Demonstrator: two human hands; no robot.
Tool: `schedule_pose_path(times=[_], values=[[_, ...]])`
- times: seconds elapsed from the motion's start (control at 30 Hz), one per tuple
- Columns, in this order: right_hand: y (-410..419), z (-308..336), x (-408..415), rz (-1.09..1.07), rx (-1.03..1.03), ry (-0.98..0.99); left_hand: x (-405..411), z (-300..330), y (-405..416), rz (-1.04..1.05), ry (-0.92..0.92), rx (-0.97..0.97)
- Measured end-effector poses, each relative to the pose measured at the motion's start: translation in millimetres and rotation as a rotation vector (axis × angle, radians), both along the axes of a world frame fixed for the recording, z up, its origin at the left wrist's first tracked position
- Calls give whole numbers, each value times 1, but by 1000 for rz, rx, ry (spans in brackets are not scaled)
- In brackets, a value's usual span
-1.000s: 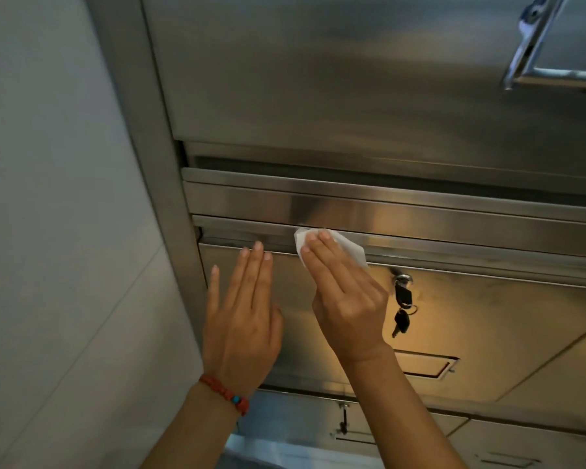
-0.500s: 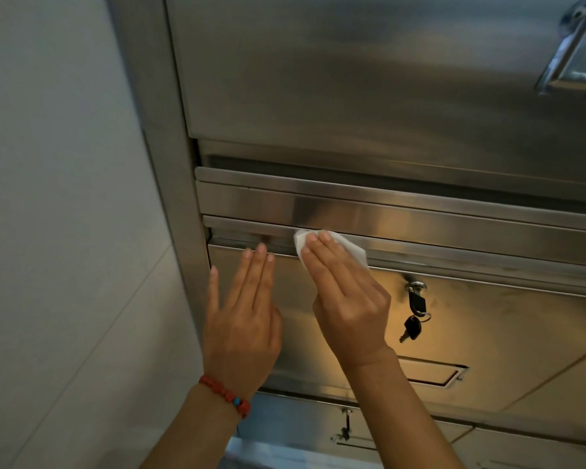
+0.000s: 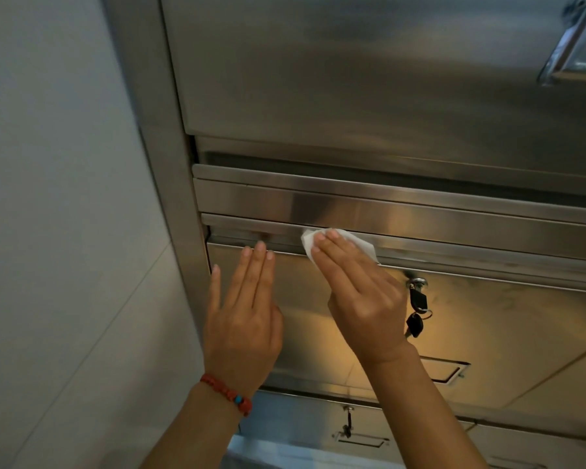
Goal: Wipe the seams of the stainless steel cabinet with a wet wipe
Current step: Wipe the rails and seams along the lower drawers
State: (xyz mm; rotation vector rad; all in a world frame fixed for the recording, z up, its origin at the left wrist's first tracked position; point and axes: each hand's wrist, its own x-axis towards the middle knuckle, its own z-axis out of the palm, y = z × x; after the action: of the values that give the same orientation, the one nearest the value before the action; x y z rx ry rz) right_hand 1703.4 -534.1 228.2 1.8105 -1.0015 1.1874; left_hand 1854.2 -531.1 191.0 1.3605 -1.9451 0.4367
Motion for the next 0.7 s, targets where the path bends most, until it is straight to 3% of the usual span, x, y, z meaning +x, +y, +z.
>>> schedule_pose_path(times=[0.13, 0.7], values=[[3, -5, -8, -67, 8, -26, -1, 1, 1, -5, 27, -11], [-1, 0, -4, -1, -8, 17, -3, 0, 0, -18, 61, -33]])
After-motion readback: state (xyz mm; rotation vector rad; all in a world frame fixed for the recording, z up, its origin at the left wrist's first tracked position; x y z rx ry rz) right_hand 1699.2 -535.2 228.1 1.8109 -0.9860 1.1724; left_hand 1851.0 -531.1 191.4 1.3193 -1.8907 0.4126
